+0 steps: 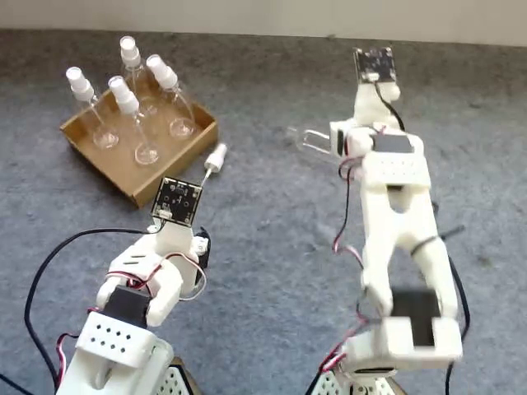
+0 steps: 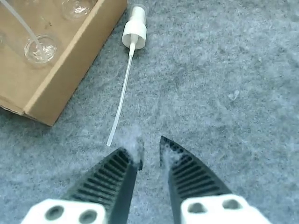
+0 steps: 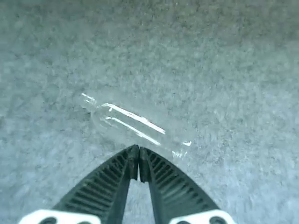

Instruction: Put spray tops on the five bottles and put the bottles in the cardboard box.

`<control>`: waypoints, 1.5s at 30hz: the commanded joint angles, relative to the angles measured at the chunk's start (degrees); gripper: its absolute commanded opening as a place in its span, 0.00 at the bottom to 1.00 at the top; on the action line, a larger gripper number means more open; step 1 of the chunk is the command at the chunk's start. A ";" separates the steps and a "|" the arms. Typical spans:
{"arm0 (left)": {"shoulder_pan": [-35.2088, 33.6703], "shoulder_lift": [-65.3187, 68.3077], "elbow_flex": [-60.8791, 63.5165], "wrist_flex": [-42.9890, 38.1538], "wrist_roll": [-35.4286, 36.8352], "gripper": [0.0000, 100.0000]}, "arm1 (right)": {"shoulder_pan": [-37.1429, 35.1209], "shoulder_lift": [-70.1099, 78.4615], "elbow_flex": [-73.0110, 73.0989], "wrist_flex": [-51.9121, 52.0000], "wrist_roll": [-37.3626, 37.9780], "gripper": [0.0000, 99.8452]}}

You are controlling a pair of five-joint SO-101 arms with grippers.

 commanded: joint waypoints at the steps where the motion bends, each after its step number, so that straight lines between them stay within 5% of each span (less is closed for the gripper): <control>1: 0.75 -0.48 -0.13 -1.41 0.18 0.01 | 0.40 6.90 -12.26 0.04 0.44 0.01; 18: 0.57 -0.48 -0.04 -1.41 0.09 0.01 | 0.66 45.14 -49.10 1.45 0.79 0.01; 32: 0.84 -0.48 3.82 -6.86 -5.27 0.01 | 0.66 47.34 -66.86 35.30 0.79 0.01; 45: 0.57 -0.48 3.91 -7.03 -5.36 0.01 | 0.48 47.52 -66.86 40.48 0.79 0.01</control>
